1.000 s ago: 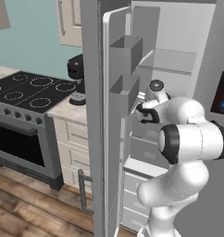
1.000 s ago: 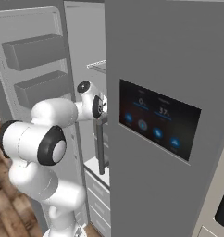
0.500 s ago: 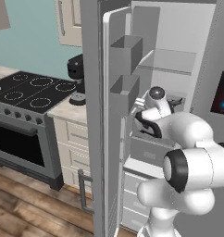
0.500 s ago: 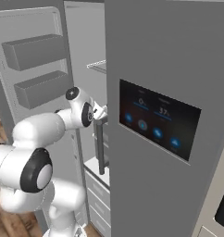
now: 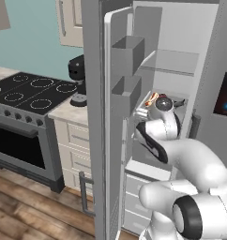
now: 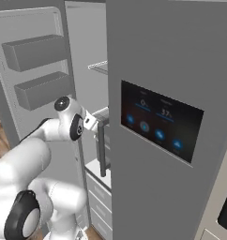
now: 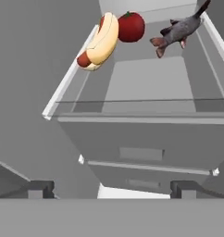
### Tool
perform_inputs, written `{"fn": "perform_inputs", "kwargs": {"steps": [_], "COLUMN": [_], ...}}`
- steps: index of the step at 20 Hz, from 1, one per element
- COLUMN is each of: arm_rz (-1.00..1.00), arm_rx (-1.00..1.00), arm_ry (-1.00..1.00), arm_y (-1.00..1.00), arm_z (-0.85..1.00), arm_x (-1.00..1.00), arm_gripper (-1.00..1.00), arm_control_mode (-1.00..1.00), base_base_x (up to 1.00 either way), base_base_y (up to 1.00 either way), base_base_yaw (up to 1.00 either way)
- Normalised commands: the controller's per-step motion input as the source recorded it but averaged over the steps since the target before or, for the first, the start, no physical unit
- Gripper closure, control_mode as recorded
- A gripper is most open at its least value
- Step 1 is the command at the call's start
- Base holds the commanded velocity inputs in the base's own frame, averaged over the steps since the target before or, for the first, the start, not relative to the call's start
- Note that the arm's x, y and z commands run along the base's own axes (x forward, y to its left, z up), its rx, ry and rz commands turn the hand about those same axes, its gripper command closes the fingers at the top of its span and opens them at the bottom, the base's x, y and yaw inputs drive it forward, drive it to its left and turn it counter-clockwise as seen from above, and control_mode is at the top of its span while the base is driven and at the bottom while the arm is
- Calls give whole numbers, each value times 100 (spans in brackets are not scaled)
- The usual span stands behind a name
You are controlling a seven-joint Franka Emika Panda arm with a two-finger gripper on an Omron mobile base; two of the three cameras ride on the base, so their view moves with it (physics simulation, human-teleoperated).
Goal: Store the hot dog in the freezer for long-term storage. Close the freezer door after placing the cooked food.
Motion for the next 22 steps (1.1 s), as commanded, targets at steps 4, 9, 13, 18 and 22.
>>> {"fn": "perform_inputs", "kwargs": {"steps": [4,9,13,18,22], "arm_rz": [8,8,6,2,0], "arm_rx": [1,2,2,0,0], "arm_ry": [1,11,24,26,30], "arm_y": [5,1,0,4,0], "arm_z": [4,16,14,16,3], "arm_x": [-76,-51,-24,-32,-54], "arm_gripper": [-100,-100,-100,-100,-100], "arm_control_mode": [-100,-100,-100,-100,-100], "base_base_x": [0,0,0,0,0], "base_base_y": [0,0,0,0,0], "base_base_yaw": [0,0,0,0,0]}}
